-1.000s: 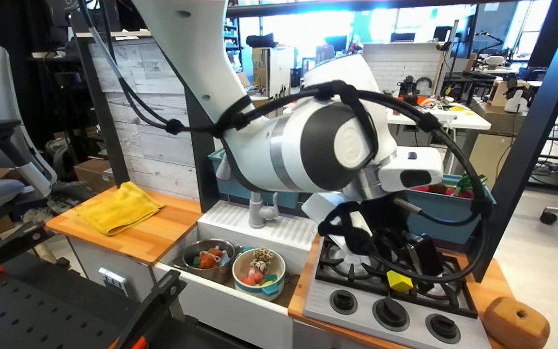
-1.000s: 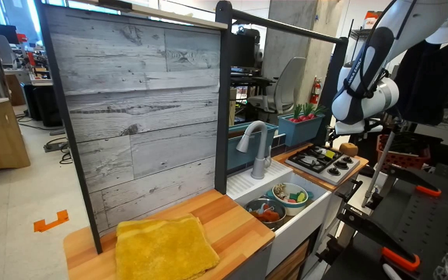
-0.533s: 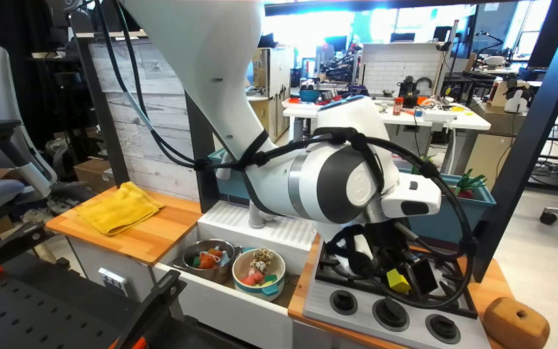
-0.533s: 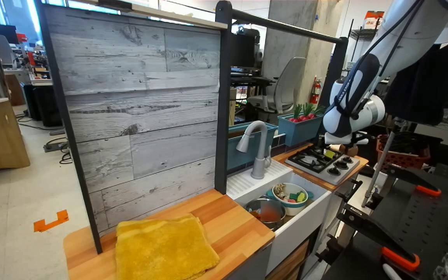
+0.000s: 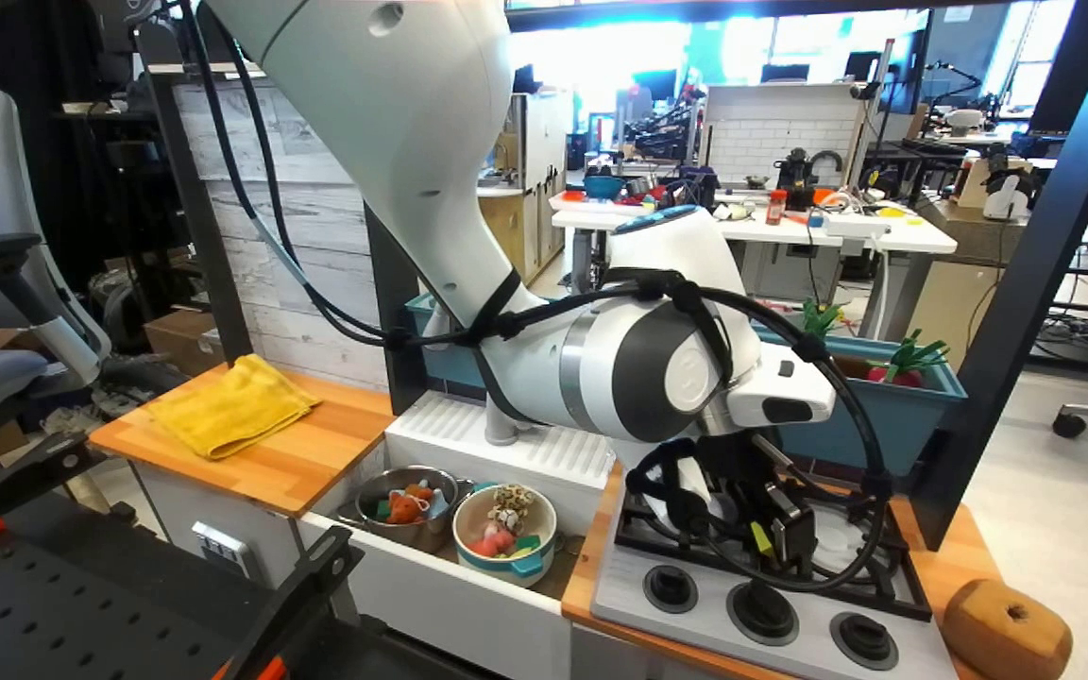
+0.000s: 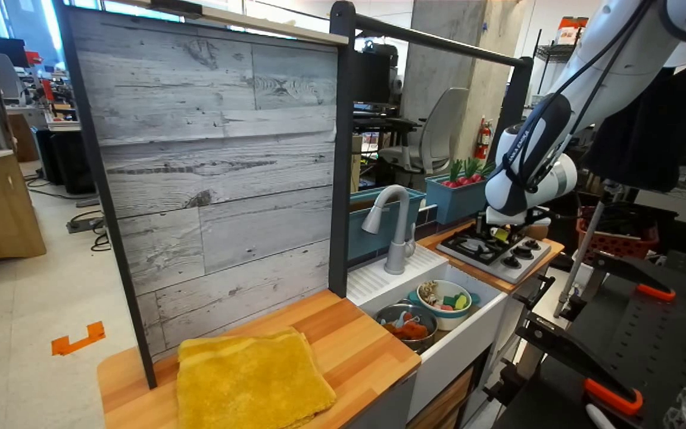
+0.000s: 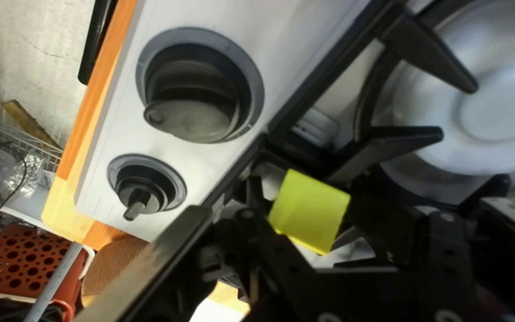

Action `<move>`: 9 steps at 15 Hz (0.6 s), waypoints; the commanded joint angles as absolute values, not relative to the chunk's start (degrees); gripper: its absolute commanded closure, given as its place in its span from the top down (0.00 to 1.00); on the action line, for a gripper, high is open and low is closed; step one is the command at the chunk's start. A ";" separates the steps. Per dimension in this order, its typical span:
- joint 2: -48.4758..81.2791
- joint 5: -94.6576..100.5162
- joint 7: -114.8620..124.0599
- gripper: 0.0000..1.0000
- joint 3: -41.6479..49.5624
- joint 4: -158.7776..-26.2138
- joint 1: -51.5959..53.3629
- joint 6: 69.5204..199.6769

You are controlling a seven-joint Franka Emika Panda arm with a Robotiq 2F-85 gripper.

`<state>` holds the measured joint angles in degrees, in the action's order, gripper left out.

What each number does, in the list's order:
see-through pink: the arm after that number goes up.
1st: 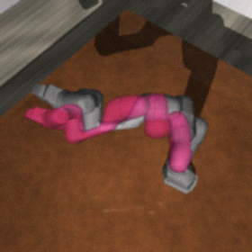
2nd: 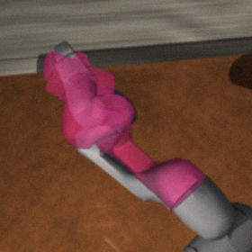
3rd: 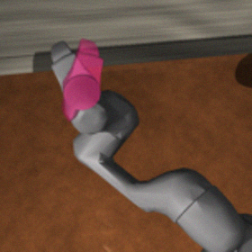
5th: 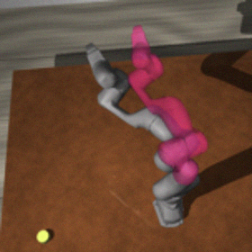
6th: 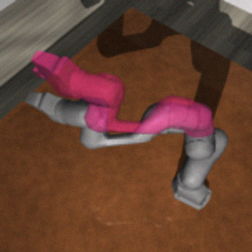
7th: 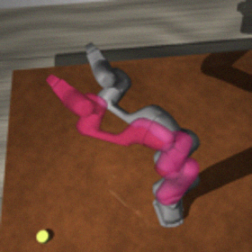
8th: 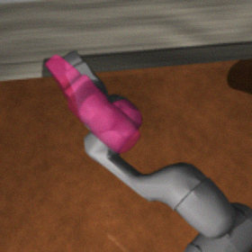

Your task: Pick up the plush toys from the counter and stove and put them in the pots, then wipe the counter with the towel

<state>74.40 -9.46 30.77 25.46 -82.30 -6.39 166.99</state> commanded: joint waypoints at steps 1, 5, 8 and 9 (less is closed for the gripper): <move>75.25 -11.01 29.95 0.29 23.70 -79.28 -8.35 165.88; 68.95 -10.34 25.45 0.20 20.45 -86.43 -9.15 166.16; 60.57 -9.33 16.88 0.20 14.89 -96.20 -11.83 170.03; 58.10 -8.87 13.72 0.20 12.79 -98.73 -13.14 170.12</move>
<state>68.49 -9.47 23.10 19.65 -87.87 -9.57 168.63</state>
